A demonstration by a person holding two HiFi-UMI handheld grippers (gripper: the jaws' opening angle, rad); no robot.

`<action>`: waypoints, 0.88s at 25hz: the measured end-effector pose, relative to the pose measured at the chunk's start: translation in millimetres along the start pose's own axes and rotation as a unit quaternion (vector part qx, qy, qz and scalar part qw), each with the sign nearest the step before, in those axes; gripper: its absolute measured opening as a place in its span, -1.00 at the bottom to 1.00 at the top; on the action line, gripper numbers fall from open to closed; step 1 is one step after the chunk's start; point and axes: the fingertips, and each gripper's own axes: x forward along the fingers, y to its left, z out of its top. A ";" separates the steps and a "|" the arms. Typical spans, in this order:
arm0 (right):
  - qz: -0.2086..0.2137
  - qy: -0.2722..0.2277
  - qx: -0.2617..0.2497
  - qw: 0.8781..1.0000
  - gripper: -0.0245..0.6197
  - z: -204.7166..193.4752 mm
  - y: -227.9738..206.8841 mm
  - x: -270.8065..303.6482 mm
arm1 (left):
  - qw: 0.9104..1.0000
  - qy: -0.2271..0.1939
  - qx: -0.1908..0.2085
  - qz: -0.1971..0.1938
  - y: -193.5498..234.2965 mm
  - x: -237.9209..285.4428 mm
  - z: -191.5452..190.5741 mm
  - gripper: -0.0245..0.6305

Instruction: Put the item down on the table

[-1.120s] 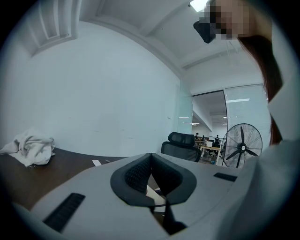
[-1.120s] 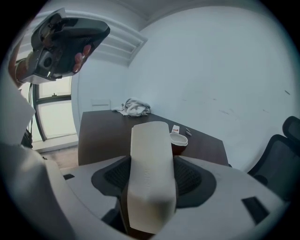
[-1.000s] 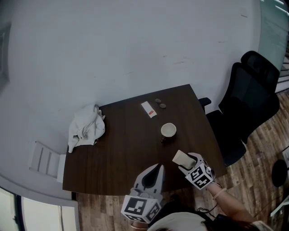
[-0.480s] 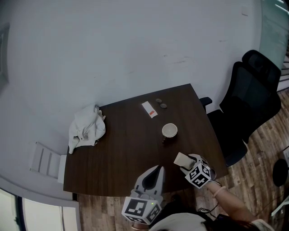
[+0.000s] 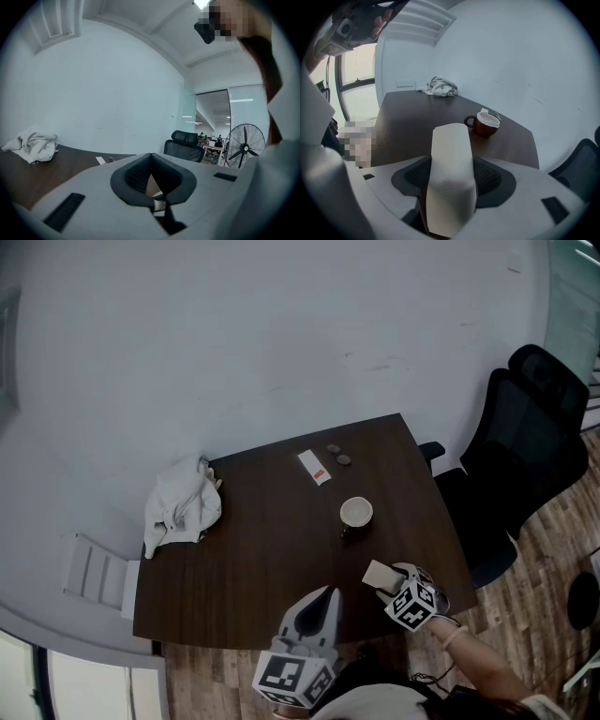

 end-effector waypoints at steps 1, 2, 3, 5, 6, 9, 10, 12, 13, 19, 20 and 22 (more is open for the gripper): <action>0.001 0.001 -0.001 1.000 -0.03 0.3 0.2 1.6 | 1.000 0.001 0.000 0.001 1.1 0.4 -0.2 -0.87; 0.003 0.002 -0.002 1.000 -0.03 0.4 0.3 3.3 | 1.000 0.001 -0.001 0.001 2.1 1.0 -0.3 -0.87; 0.004 0.003 -0.004 1.000 -0.03 0.3 0.2 5.0 | 1.000 0.002 -0.001 0.002 2.9 1.8 -0.6 -0.87; 0.008 0.006 -0.005 1.000 -0.03 -0.8 -0.1 8.8 | 1.000 0.003 -0.002 0.003 3.7 3.7 -1.4 -0.87; 0.011 0.008 -0.006 1.000 -0.03 -1.7 -0.2 10.7 | 1.000 0.003 -0.003 0.004 3.9 4.6 -1.9 -0.87; 0.018 0.015 -0.010 1.000 -0.03 -4.0 0.5 17.0 | 1.000 0.005 -0.004 0.005 5.5 6.7 -3.3 -0.87; 0.021 0.018 -0.011 1.000 -0.03 -4.6 0.9 19.0 | 1.000 0.005 -0.005 0.005 6.2 7.2 -3.5 -0.87; 0.027 0.023 -0.012 0.999 -0.03 -6.0 1.6 22.4 | 1.000 0.007 -0.006 0.006 7.2 8.0 -3.9 -0.87; 0.029 0.025 -0.011 0.999 -0.03 -7.0 1.5 24.0 | 1.000 0.007 -0.006 0.006 7.5 8.3 -4.2 -0.87; 0.037 0.041 -0.008 0.998 -0.04 -13.2 1.0 32.0 | 1.000 0.011 -0.007 0.004 8.2 9.6 -8.3 -0.87; 0.038 0.042 -0.008 0.998 -0.04 -13.6 0.7 32.9 | 1.000 0.011 -0.008 0.005 8.6 9.7 -8.2 -0.87; 0.039 0.044 -0.007 0.998 -0.04 -14.5 0.2 34.4 | 1.000 0.012 -0.010 0.007 9.1 10.0 -9.1 -0.87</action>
